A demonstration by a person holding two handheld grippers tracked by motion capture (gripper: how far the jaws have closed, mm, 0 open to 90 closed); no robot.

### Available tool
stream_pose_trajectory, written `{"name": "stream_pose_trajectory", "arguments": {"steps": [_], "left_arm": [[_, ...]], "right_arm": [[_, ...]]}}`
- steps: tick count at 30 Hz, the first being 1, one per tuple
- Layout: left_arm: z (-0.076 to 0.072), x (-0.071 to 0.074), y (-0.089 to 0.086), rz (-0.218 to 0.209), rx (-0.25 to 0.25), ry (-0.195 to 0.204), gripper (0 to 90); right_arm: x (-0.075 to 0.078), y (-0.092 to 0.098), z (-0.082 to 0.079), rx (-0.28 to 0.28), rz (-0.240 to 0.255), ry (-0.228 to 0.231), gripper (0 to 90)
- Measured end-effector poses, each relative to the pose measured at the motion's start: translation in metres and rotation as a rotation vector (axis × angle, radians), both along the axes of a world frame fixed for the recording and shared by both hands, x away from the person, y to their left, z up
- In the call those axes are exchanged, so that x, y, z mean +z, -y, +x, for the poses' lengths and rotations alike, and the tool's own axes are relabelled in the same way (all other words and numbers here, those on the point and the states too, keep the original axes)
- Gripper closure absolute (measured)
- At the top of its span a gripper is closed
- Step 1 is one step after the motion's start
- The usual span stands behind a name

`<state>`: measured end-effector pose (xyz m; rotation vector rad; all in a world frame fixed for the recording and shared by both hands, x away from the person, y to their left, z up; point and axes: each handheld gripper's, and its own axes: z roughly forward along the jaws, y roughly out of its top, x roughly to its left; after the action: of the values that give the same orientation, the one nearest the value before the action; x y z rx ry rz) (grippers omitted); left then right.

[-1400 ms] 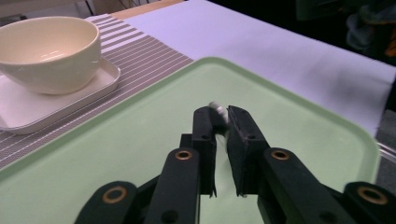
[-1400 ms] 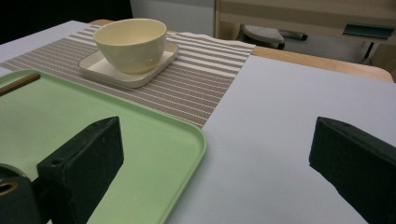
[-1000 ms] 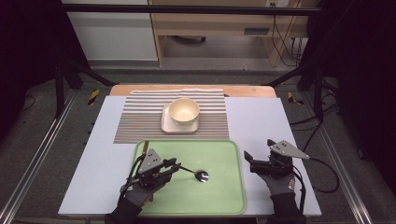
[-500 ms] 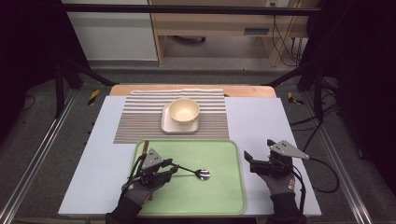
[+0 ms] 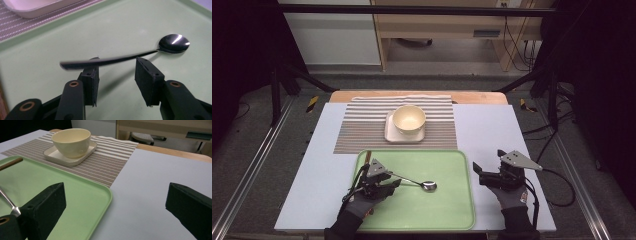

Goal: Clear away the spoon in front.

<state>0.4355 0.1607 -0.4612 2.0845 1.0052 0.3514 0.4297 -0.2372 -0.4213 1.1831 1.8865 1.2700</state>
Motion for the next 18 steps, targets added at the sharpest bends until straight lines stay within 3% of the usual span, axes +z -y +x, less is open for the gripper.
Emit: {"name": "stream_pose_trajectory", "arguments": {"steps": [6, 10, 14, 18], "left_arm": [[0.002, 0.0, -0.005, 0.012, 0.035, -0.012, 50.9], [0.0, 0.007, -0.003, -0.009, 0.031, 0.023, 51.4], [-0.002, 0.013, 0.004, -0.035, 0.006, 0.042, 61.7], [-0.001, 0.016, 0.016, -0.014, -0.022, 0.05, 72.5]], "right_arm": [[0.0, 0.0, 0.0, -0.001, -0.001, 0.001, 3.4], [0.001, 0.001, 0.0, -0.002, 0.001, 0.002, 3.3], [0.001, 0.001, 0.0, -0.004, 0.002, 0.001, 3.3], [0.0, 0.001, 0.0, -0.006, -0.001, 0.001, 3.3]]}}
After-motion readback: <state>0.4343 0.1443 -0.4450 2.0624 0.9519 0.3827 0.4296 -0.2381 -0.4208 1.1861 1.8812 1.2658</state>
